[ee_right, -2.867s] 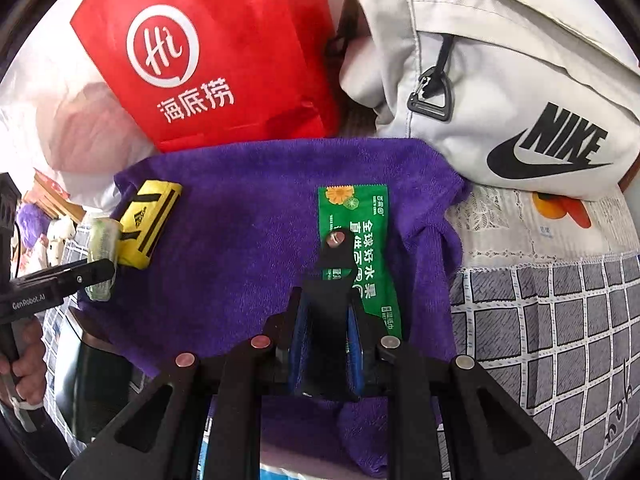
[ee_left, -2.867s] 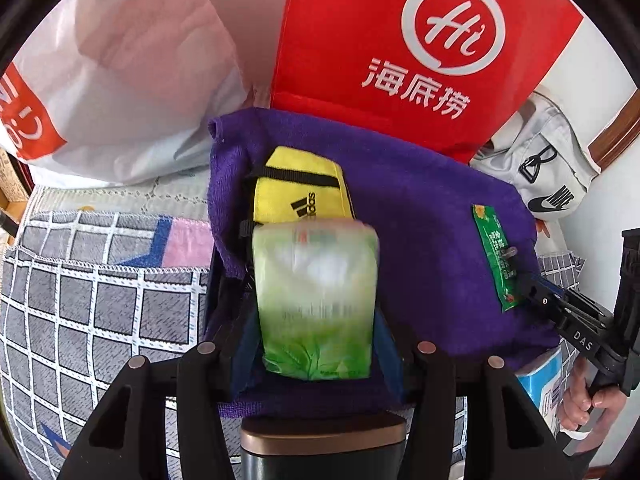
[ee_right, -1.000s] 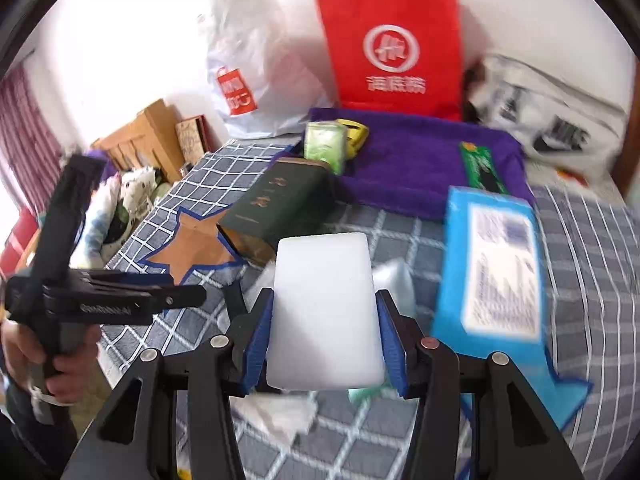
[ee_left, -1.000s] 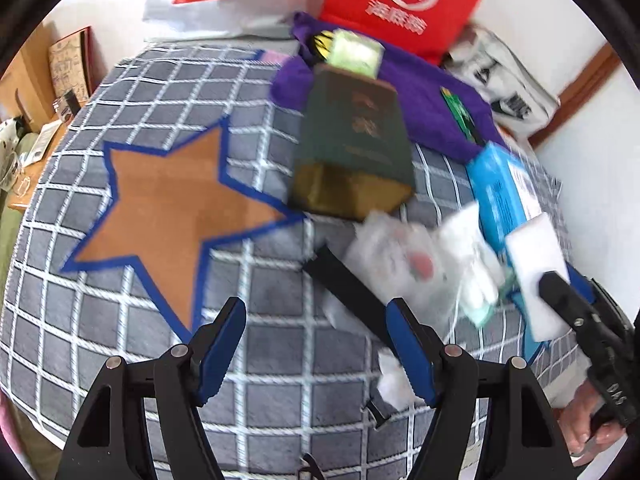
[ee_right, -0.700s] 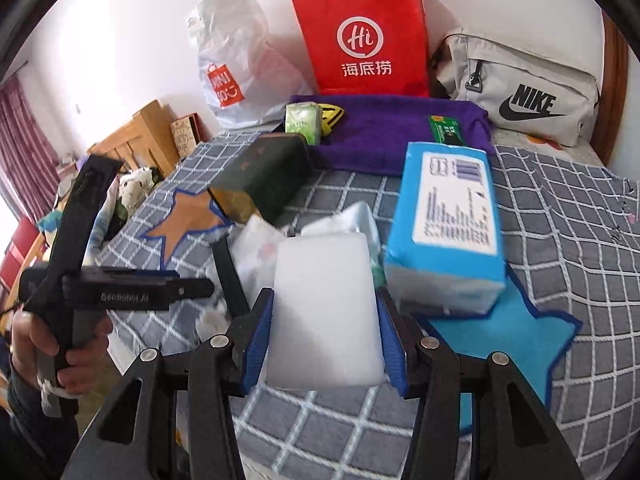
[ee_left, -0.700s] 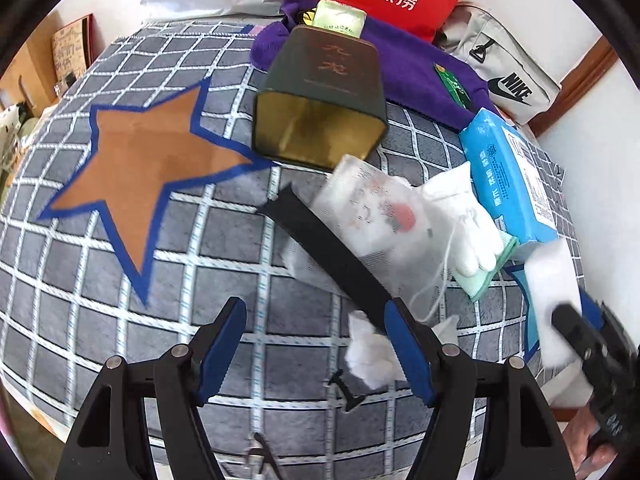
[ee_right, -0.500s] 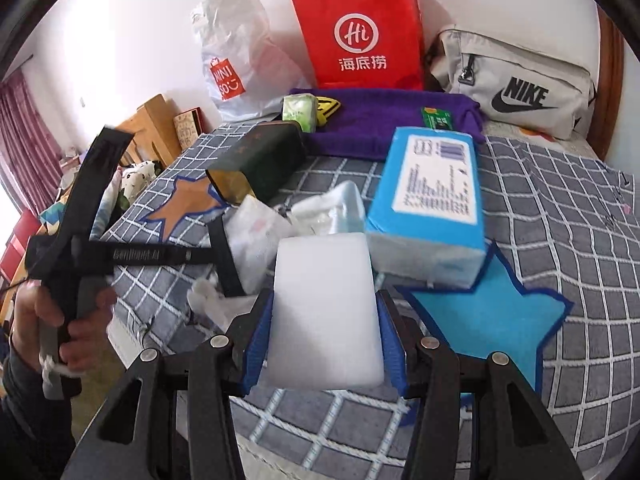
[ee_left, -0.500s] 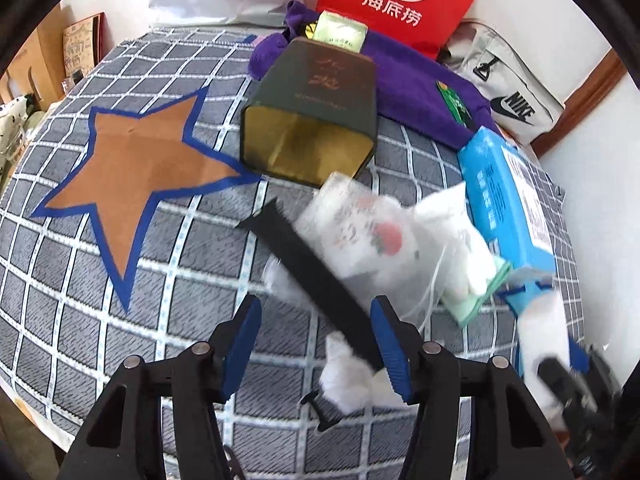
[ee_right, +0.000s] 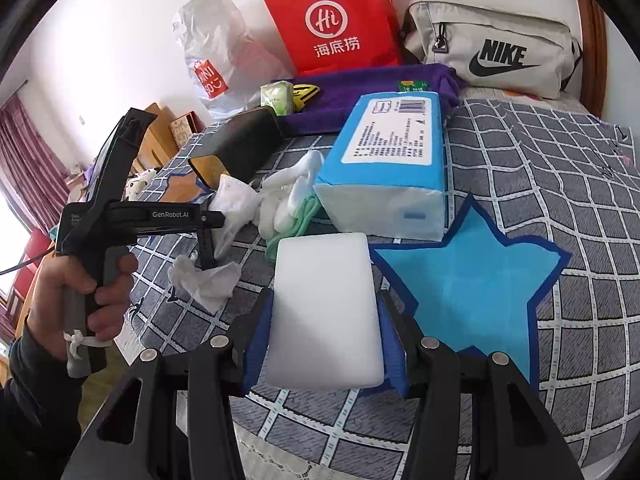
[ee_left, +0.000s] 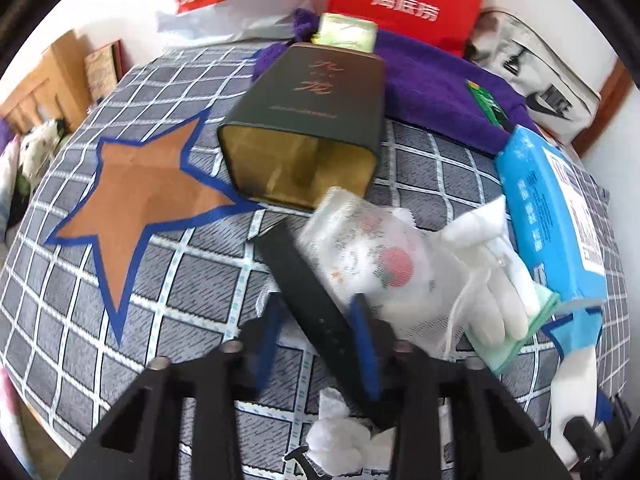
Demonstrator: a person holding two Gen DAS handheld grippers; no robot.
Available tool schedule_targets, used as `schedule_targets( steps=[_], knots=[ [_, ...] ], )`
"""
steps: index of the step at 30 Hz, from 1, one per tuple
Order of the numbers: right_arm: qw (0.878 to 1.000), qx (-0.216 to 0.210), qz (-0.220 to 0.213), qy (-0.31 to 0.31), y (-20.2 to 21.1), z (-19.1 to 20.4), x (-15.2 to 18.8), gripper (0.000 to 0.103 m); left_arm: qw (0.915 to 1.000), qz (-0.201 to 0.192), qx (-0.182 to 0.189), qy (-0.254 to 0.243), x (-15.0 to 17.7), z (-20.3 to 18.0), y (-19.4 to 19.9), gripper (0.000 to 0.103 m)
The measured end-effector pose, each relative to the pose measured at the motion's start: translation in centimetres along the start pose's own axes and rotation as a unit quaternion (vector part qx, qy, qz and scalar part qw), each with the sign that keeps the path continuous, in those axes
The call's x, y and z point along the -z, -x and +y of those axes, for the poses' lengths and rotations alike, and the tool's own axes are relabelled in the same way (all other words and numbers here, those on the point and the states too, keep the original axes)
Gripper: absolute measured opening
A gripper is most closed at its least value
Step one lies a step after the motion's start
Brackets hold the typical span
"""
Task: Organize soft objects
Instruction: 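Grasp the black watch strap with the left tool while the right tool holds the sponge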
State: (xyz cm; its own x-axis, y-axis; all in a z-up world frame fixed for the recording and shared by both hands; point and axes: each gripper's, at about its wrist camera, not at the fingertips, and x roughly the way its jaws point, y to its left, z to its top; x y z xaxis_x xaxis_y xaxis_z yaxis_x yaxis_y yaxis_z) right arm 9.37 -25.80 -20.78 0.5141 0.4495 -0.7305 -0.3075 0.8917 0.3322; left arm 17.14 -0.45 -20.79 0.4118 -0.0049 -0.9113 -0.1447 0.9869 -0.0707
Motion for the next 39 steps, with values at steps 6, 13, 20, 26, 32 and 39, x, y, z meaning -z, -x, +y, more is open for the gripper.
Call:
schedule_targets(
  steps=[6, 13, 20, 26, 32, 39],
  knots=[
    [1.0, -0.005, -0.001, -0.009, 0.1, -0.5, 0.0, 0.049, 0.9996, -0.002, 0.025, 0.009, -0.3, 1.5, 1.8, 0.022],
    [1.0, -0.005, -0.002, -0.009, 0.3, -0.2, 0.1, 0.049, 0.9974, 0.007, 0.044, 0.057, -0.7, 4.8, 2.5, 0.023],
    [1.0, 0.007, 0.007, -0.006, -0.1, 0.2, 0.3, 0.049, 0.9976, 0.001, -0.021, 0.065, -0.7, 6.4, 1.1, 0.022],
    [1.0, 0.023, 0.019, -0.003, -0.7, 0.4, 0.3, 0.049, 0.9989, -0.001, -0.035, 0.031, -0.9, 5.4, -0.2, 0.037],
    [0.999, 0.029, 0.026, -0.005, -1.3, 0.7, 0.0, 0.049, 0.9991, -0.018, -0.036, 0.016, -0.9, 5.5, -0.1, 0.02],
    [0.998, 0.046, 0.032, 0.0, -2.3, 0.9, 0.0, 0.048, 0.9986, -0.029, 0.0, 0.045, -1.5, 7.6, 1.8, 0.02]
  ],
)
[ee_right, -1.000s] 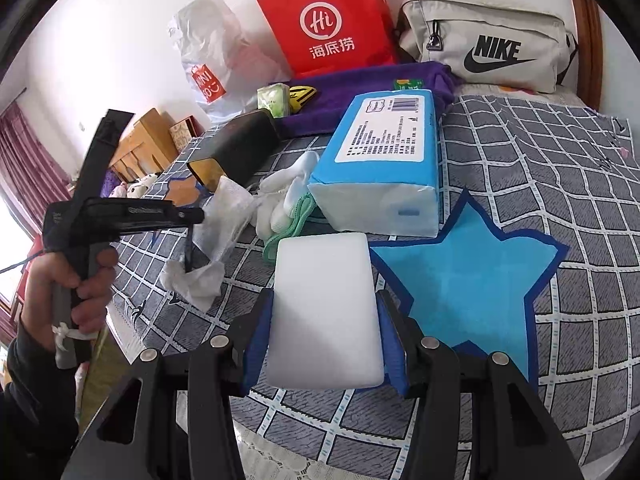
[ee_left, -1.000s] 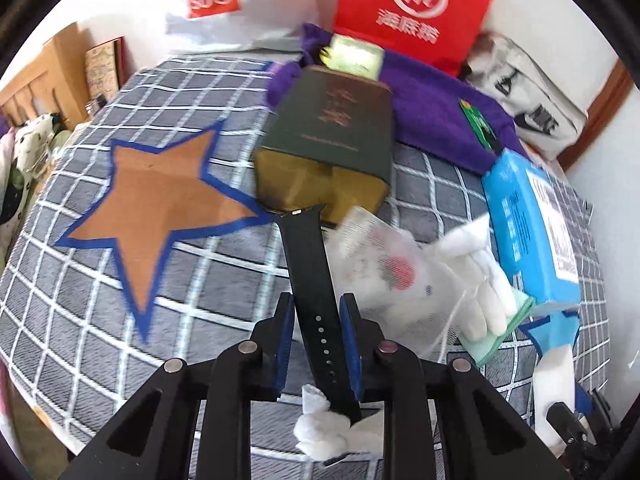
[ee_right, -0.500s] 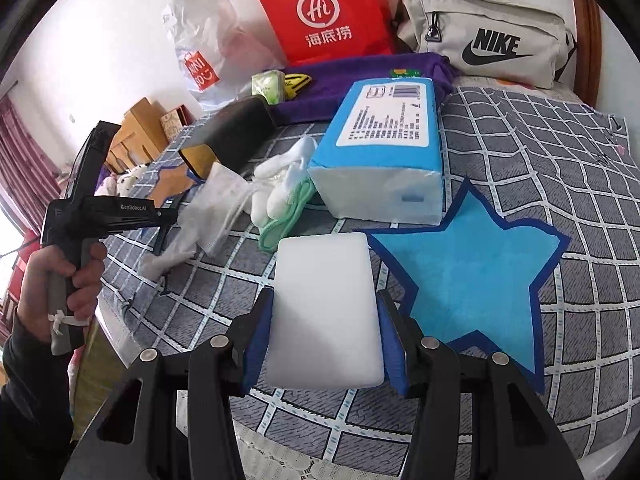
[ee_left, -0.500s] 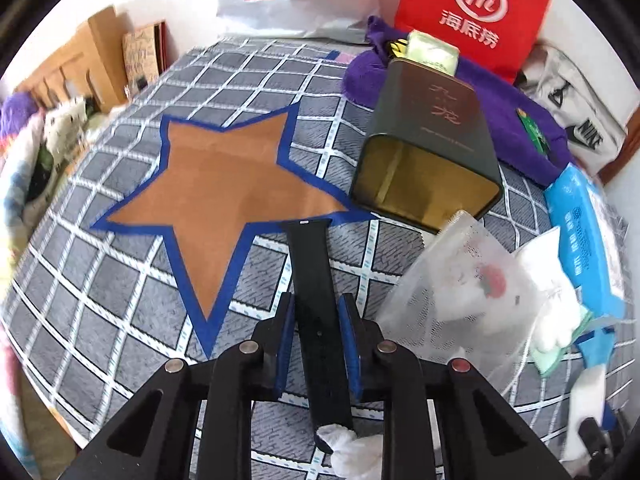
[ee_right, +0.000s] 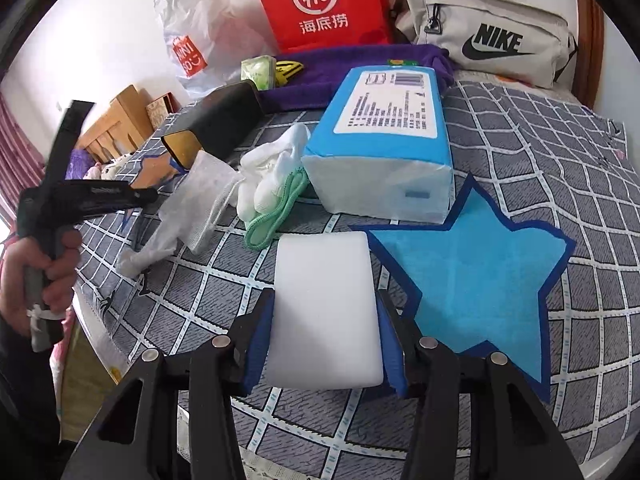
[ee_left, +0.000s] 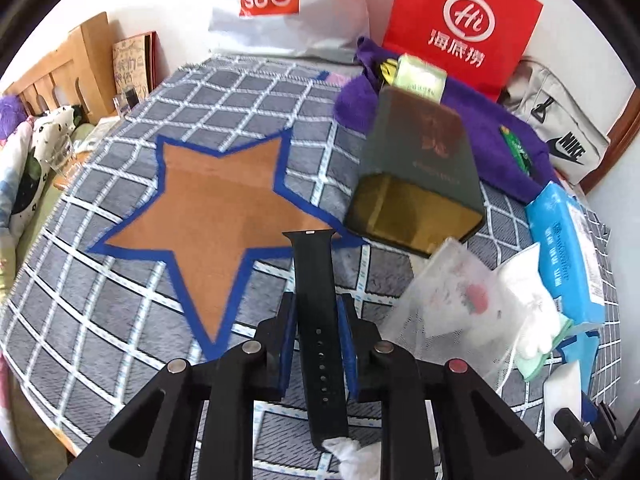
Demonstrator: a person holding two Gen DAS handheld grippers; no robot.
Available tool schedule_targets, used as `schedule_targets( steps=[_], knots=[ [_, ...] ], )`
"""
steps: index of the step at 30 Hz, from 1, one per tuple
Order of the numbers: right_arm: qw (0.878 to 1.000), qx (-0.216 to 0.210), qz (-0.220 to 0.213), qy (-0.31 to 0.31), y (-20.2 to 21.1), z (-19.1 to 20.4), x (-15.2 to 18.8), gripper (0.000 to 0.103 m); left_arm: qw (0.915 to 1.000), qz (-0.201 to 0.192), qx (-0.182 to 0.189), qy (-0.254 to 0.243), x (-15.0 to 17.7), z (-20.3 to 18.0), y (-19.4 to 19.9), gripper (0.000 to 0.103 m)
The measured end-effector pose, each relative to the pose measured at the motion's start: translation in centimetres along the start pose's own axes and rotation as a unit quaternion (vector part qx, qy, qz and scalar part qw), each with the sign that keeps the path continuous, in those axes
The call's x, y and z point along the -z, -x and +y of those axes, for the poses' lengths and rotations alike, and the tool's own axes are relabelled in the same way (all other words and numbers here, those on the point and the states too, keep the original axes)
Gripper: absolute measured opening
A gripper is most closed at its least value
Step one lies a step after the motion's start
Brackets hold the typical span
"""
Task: Organize soft objects
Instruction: 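Grasp the black watch strap with the left tool while the right tool holds the sponge, then carry the strap and sponge onto the purple towel and open both tools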
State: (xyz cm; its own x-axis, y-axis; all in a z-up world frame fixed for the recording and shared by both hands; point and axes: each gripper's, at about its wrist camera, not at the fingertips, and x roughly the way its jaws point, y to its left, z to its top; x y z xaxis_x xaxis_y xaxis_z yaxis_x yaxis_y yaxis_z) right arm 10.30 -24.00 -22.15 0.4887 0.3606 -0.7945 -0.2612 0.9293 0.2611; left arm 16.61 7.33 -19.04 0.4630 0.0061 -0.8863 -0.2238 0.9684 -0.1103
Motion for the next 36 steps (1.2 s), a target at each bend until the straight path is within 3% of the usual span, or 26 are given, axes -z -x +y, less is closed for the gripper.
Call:
schedule_targets(
  steps=[4, 12, 27, 36],
  knots=[
    [1.0, 0.003, -0.003, 0.002, 0.9, 0.4, -0.4, 0.048, 0.9999, -0.013, -0.005, 0.002, -0.4, 0.6, 1.5, 0.02],
    [0.999, 0.006, -0.04, -0.001, 4.1, 1.0, -2.5, 0.049, 0.9989, -0.035, 0.031, -0.011, -2.0, 0.6, 4.1, 0.02],
    [0.992, 0.046, -0.117, -0.021, 8.1, 0.6, -11.3, 0.049, 0.9927, -0.078, 0.084, -0.039, -8.3, -2.4, 7.8, 0.02],
    [0.991, 0.052, -0.124, -0.026, 7.1, 0.1, -16.6, 0.049, 0.991, -0.081, 0.096, -0.046, -12.7, -4.3, 7.1, 0.02]
  ],
)
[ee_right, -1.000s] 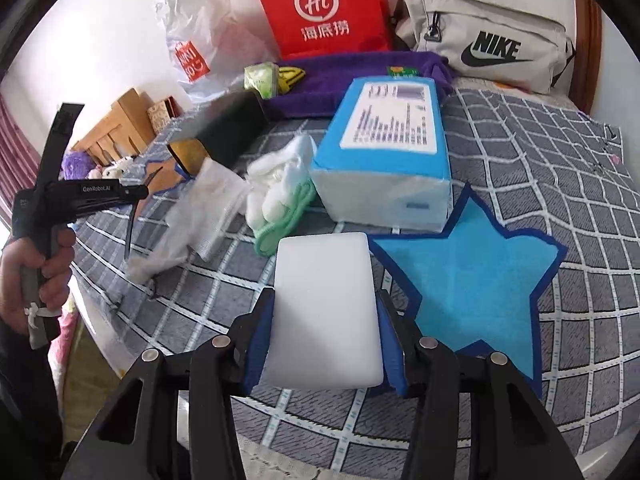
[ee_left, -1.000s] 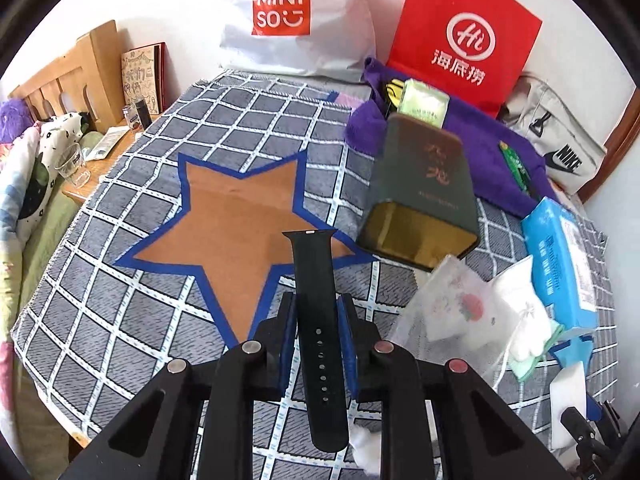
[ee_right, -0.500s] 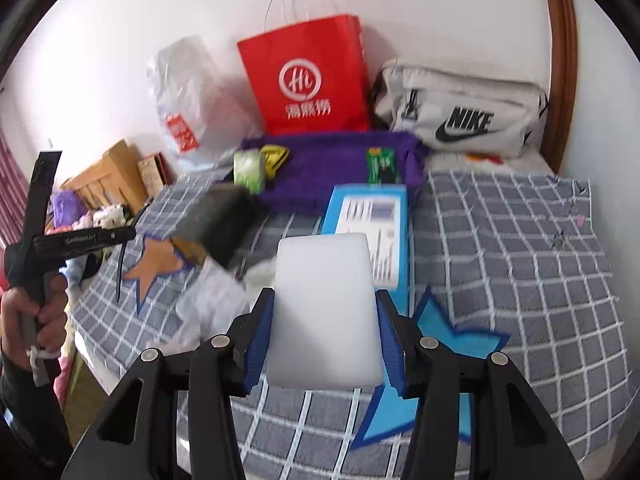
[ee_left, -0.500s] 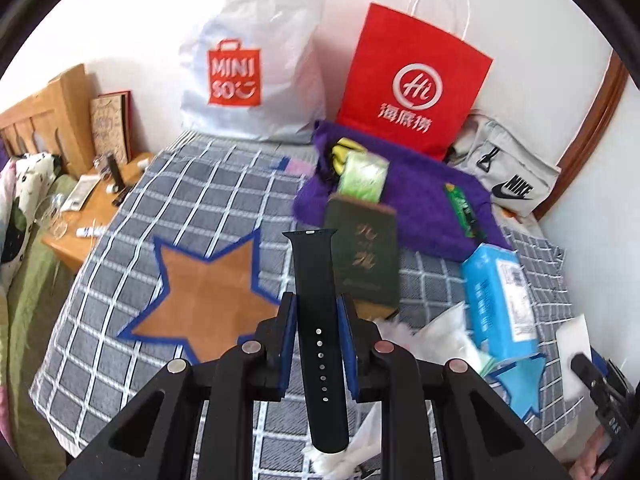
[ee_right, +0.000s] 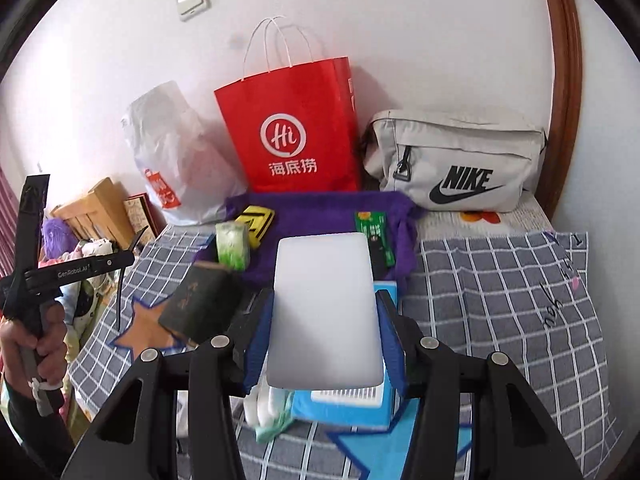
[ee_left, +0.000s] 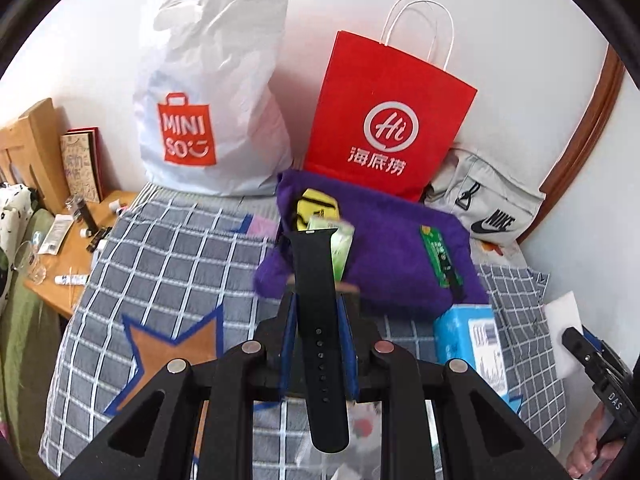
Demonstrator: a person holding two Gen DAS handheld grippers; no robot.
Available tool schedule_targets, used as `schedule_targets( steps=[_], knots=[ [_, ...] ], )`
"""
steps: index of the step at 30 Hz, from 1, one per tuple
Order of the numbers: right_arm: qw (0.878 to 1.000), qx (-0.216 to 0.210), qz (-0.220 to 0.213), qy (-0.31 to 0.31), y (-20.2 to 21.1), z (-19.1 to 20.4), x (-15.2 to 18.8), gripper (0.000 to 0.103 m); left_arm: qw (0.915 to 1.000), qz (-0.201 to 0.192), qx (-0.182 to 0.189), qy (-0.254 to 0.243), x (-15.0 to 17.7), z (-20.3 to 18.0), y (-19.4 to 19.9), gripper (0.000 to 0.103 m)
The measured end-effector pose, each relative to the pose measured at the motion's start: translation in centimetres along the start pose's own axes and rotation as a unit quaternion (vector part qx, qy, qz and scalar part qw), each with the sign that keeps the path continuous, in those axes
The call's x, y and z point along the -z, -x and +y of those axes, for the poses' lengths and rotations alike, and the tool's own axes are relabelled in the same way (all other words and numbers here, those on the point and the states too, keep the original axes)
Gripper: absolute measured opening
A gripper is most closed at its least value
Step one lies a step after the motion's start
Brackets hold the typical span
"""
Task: Organize soft objects
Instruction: 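Carry the strap and sponge onto the purple towel and open both tools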
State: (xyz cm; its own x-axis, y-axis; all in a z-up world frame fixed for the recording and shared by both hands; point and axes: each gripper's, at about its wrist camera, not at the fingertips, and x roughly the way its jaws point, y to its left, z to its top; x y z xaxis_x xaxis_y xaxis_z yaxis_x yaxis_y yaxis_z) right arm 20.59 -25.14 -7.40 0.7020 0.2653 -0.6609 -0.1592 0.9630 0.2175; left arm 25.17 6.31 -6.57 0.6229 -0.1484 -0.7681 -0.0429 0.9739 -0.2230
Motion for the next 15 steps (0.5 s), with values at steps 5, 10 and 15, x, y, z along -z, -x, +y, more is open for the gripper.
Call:
schedule_targets(
  steps=[5, 10, 15],
  knots=[
    [1.0, -0.003, 0.004, -0.004, -2.1, -0.5, -2.2, 0.049, 1.0, -0.002, 0.005, 0.003, -2.2, -0.3, -1.6, 0.02],
    [1.0, -0.009, 0.01, -0.016, -5.0, -1.3, -4.2, 0.049, 0.9999, 0.007, 0.012, 0.004, -4.1, -0.6, -4.1, 0.02],
    [1.0, -0.012, 0.014, -0.02, -8.0, -1.7, -5.8, 0.049, 0.9994, 0.02, 0.027, 0.008, -5.7, -1.1, -6.8, 0.02]
  ],
)
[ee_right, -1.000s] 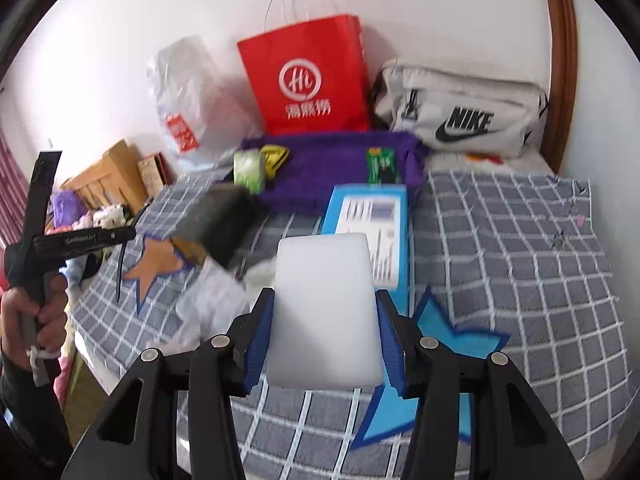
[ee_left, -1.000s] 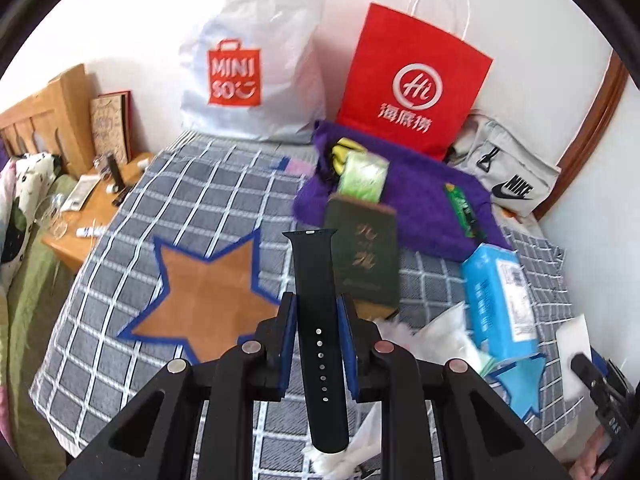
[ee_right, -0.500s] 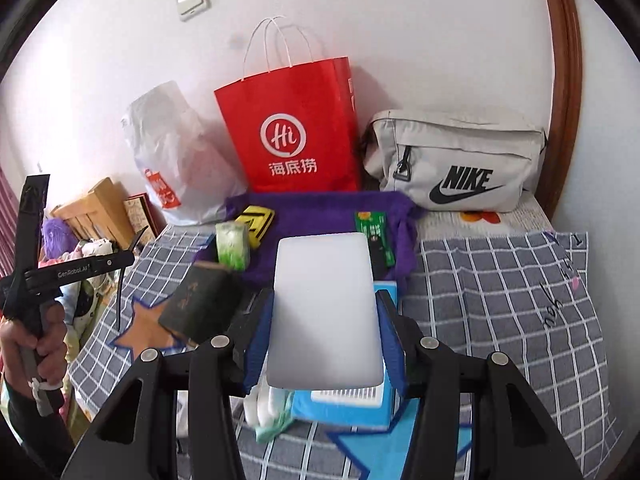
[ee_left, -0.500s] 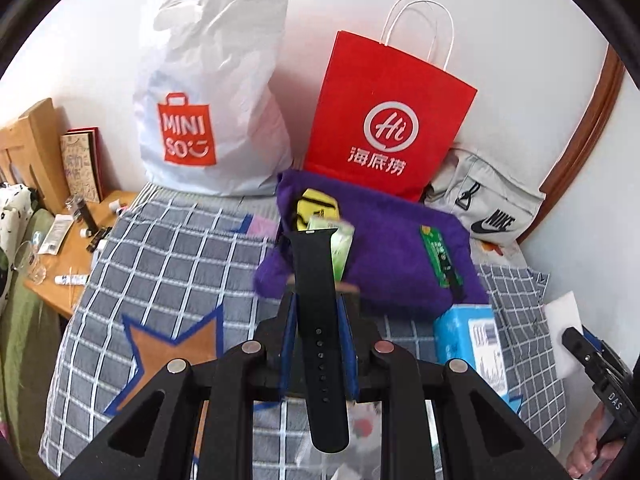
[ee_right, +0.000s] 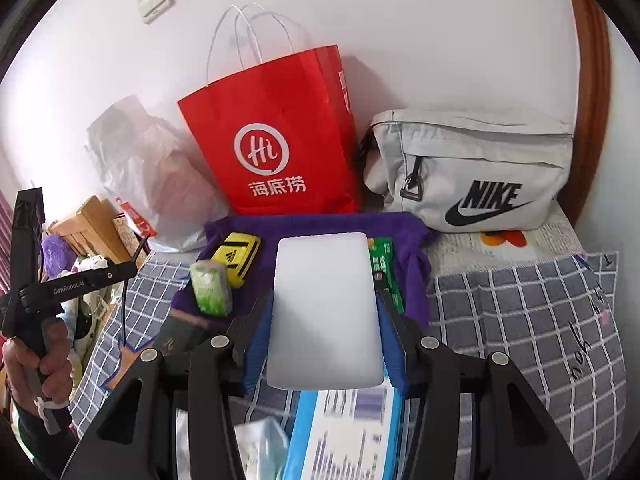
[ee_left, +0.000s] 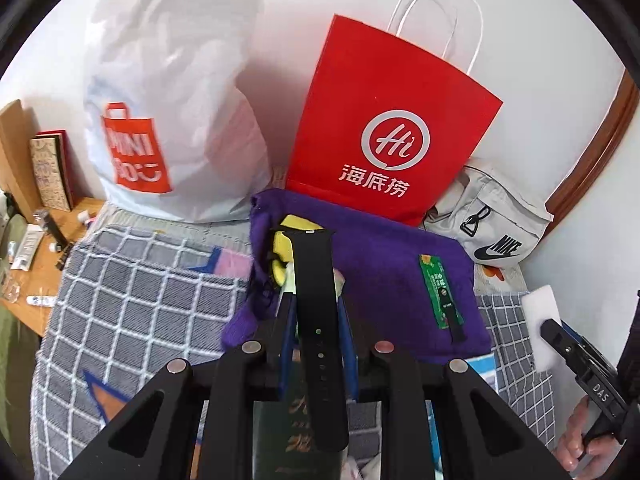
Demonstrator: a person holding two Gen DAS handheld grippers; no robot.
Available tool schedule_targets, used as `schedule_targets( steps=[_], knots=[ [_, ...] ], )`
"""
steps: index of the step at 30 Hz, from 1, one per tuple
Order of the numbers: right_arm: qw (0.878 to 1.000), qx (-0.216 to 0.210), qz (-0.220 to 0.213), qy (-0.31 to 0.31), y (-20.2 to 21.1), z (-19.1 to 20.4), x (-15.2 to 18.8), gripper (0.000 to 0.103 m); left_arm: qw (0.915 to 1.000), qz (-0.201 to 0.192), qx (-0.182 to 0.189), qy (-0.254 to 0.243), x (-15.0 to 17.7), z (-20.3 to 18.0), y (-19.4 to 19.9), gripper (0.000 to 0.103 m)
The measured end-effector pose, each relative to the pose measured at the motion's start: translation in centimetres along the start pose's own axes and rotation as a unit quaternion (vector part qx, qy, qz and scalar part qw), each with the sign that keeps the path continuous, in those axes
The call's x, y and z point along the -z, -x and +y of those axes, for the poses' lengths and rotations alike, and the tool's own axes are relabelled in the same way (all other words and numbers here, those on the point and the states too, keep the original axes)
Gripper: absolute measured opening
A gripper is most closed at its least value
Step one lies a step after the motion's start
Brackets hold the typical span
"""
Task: Organize soft objects
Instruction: 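Carry the strap and sponge onto the purple towel and open both tools, then lift both open tools off the towel and move back over the bed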
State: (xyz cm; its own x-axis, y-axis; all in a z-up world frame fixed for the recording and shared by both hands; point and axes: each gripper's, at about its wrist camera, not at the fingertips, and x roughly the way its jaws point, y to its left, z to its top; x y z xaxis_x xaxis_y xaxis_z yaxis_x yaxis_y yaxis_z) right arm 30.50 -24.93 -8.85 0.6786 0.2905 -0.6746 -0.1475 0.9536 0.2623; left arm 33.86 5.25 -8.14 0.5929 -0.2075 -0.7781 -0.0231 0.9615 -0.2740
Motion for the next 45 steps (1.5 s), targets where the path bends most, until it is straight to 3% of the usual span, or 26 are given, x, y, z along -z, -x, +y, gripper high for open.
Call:
schedule_targets(
  steps=[15, 23, 35, 37, 41, 45],
  knots=[
    [1.0, -0.01, 0.014, -0.007, -8.5, -1.4, -4.1, 0.05, 0.9989, 0.038, 0.028, 0.001, -4.0, -2.5, -8.2, 0.02],
    [0.997, -0.001, 0.073, -0.011, -13.2, -3.3, -3.1, 0.05, 0.9971, 0.071, 0.017, 0.021, -4.1, -1.8, -12.5, 0.02],
    [0.992, -0.007, 0.129, 0.006, -16.8, -3.6, -1.8, 0.05, 0.9957, 0.084, 0.023, 0.029, -3.5, -0.4, -14.5, 0.02],
    [0.992, -0.012, 0.128, 0.01, -16.7, -3.4, -1.9, 0.052, 0.9952, 0.089, 0.024, 0.033, -3.5, -0.2, -14.7, 0.02],
    [0.991, -0.015, 0.126, 0.031, -16.4, -2.7, -1.9, 0.066, 0.9947, 0.094, 0.027, 0.033, -3.6, -0.2, -14.9, 0.021],
    [0.992, -0.02, 0.119, 0.032, -16.0, -2.0, -1.9, 0.07, 0.996, 0.082, 0.026, 0.026, -3.9, -0.7, -14.0, 0.039]
  ],
)
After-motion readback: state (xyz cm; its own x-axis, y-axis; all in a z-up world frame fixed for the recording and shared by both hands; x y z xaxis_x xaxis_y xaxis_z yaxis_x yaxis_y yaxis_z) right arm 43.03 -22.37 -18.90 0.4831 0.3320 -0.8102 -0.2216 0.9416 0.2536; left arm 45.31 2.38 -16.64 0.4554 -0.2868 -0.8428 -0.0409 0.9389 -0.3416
